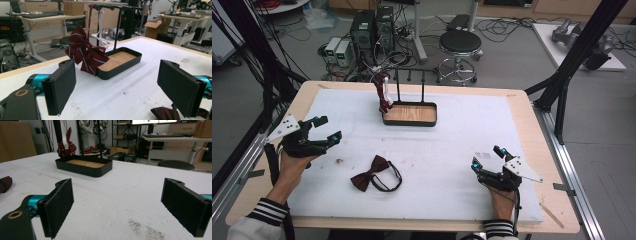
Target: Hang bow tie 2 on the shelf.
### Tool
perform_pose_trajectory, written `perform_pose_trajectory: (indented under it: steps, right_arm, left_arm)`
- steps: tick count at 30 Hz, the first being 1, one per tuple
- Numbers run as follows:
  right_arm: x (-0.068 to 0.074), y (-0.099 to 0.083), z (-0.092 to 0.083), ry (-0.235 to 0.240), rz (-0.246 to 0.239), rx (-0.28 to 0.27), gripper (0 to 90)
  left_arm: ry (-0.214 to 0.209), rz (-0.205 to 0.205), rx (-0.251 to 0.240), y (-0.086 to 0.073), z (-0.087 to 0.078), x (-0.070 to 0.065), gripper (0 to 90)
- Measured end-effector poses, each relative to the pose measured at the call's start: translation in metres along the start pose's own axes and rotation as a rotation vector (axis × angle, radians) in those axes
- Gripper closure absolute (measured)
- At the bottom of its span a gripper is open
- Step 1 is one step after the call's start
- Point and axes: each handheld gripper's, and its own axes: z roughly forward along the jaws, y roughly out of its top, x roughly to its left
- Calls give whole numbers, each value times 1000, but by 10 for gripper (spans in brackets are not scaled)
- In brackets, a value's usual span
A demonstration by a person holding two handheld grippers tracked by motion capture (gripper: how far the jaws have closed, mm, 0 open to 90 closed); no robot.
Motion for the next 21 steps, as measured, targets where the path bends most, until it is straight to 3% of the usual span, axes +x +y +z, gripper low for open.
perform_pose_trajectory:
  steps: [11,21]
  right_arm:
    - [-1,0,0,-1,-8,-5,102]
    - [-1,0,0,2,-5,-6,102]
  left_arm:
    - [-13,-7,10,1,-1,-2,159]
    - [-25,19,80,7,-3,-9,159]
